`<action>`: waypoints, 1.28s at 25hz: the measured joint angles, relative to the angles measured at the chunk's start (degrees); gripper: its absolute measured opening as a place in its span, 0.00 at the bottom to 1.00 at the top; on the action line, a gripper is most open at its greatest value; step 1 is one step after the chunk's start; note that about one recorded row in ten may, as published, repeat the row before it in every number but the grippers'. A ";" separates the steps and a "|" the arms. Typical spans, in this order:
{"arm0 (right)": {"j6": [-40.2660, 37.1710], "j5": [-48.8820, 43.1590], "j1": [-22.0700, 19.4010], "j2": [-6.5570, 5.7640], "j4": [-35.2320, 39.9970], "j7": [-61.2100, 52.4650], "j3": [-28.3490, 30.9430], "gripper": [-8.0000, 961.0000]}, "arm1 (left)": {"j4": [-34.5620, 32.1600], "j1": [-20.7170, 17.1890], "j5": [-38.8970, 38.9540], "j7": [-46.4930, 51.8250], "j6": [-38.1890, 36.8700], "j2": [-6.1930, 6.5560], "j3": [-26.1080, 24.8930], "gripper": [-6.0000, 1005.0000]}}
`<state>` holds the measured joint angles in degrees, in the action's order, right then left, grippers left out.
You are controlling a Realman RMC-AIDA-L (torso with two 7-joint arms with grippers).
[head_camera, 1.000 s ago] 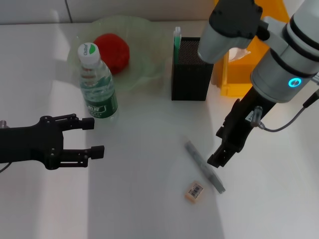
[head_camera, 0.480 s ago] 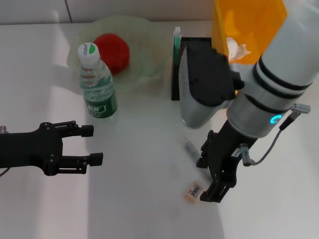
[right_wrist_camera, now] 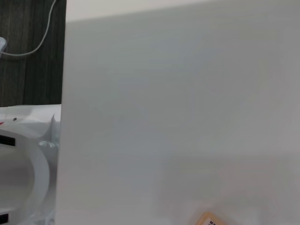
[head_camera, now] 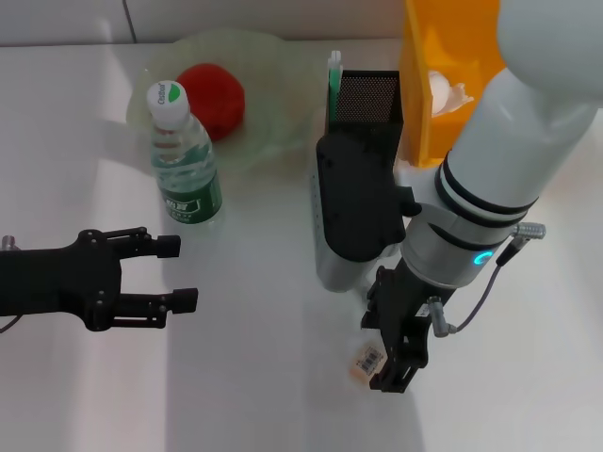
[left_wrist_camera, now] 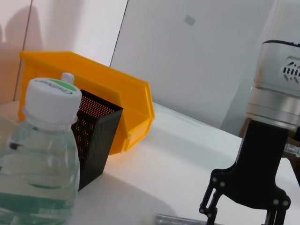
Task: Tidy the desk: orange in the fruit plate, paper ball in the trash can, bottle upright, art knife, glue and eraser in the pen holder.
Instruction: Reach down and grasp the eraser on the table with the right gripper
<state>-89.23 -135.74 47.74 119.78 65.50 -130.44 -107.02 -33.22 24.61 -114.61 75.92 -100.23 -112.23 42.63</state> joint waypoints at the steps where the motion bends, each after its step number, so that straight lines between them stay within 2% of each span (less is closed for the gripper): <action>1: 0.81 0.15 0.01 0.05 -0.18 -0.13 -0.65 0.77 | 0.00 0.00 0.00 0.01 0.00 -0.05 -0.02 0.84; 11: 2.75 1.61 0.34 0.11 -1.14 -1.43 -3.71 0.76 | 0.00 -0.18 0.00 0.02 0.02 -0.10 -0.32 0.84; 14: 2.67 1.63 0.39 0.11 -1.09 -1.66 -3.73 0.66 | 0.00 -0.23 0.00 0.02 0.03 -0.17 -0.34 0.84; 25: 2.36 1.31 0.60 0.11 -1.44 -2.91 -4.51 0.50 | 0.00 -0.06 0.01 0.02 -0.01 -0.50 -0.20 0.84; 32: 2.28 1.20 0.64 0.11 -1.50 -3.64 -4.75 0.51 | 0.00 0.09 0.01 0.02 -0.06 -0.54 -0.24 0.84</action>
<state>-86.95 -134.54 48.38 119.88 64.00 -134.08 -111.77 -33.22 24.70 -114.61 75.94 -100.29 -112.77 42.39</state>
